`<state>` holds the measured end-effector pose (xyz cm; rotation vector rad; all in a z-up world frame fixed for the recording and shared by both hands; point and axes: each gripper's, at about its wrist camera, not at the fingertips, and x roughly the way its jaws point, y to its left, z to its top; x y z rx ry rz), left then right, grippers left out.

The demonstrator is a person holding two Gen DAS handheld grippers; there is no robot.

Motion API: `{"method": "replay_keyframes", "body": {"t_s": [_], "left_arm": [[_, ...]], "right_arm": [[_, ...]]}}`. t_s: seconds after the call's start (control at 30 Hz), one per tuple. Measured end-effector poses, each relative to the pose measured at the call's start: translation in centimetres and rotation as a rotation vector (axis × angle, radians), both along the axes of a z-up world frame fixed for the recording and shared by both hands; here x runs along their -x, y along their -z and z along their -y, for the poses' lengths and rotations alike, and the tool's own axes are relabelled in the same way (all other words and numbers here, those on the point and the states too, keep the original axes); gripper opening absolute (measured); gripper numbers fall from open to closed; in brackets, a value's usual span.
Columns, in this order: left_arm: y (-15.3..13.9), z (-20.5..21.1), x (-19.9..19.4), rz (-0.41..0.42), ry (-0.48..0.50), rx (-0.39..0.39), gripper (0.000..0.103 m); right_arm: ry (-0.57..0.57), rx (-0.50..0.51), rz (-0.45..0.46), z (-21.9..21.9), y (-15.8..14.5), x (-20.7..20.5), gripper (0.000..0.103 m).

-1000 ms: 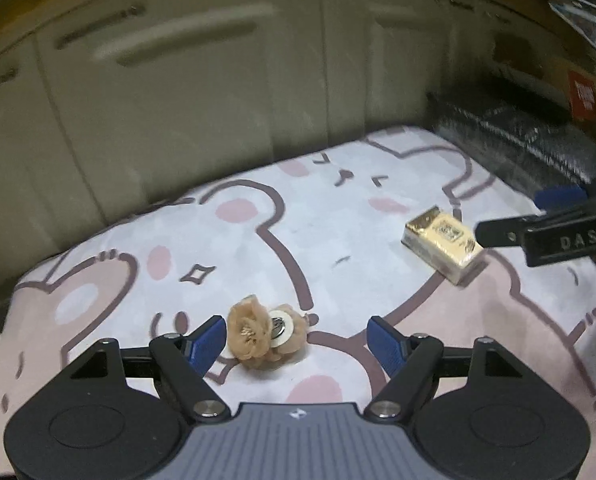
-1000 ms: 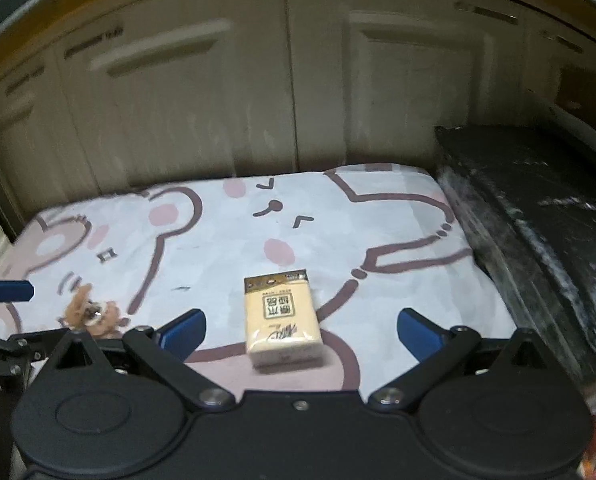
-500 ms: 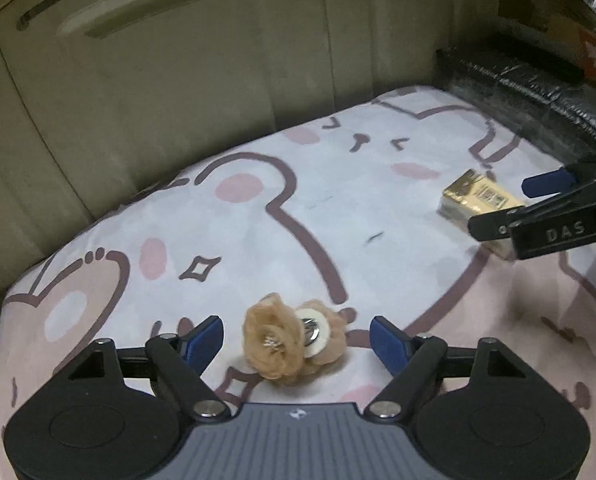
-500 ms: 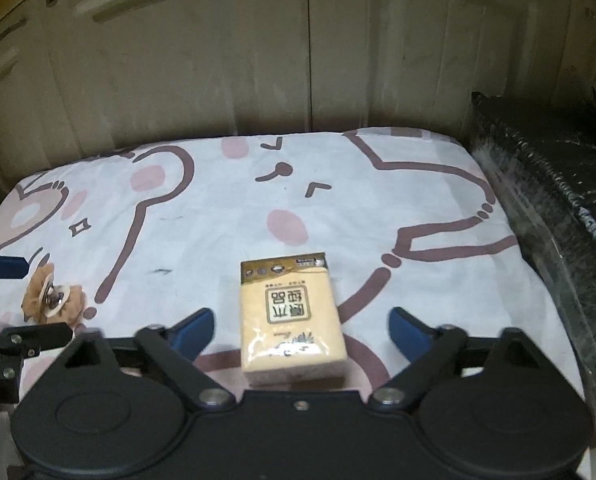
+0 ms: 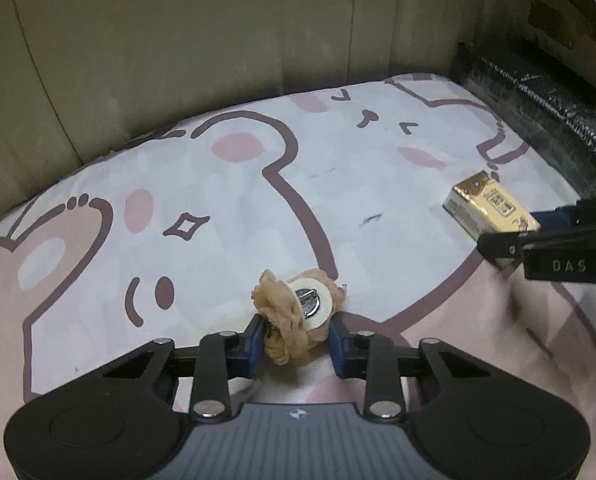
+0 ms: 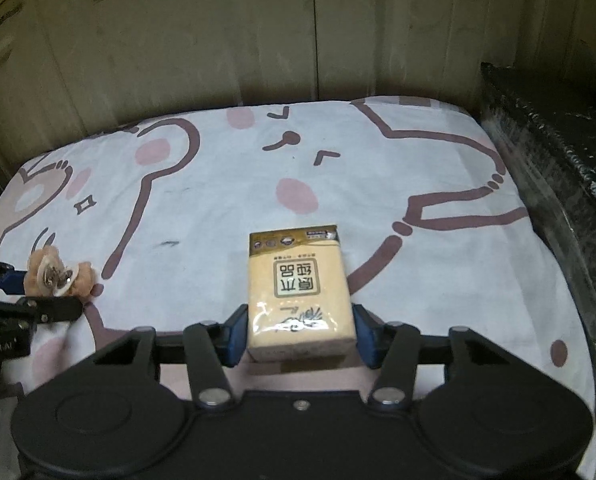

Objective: Organize objects
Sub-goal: 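Close the left tool on the flower clip while the right tool grasps the tissue pack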

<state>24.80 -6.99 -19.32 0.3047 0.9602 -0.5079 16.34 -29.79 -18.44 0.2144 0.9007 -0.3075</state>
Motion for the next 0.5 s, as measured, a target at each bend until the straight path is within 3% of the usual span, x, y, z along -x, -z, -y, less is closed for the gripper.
{"method": "replay_keyframes", "body": {"t_s": [0.27, 0.5], "left_arm": [[-2.2, -0.6, 1.6, 0.011, -0.022, 0.055, 0.032], [-6.2, -1.6, 3.8, 0.054, -0.062, 0.112, 0.032]], "right_arm": [[0.009, 0.005, 0.008, -0.8, -2.2, 2.0, 0.053], [0.020, 0.000, 0.062, -2.1, -5.9, 4.1, 0.053]]}}
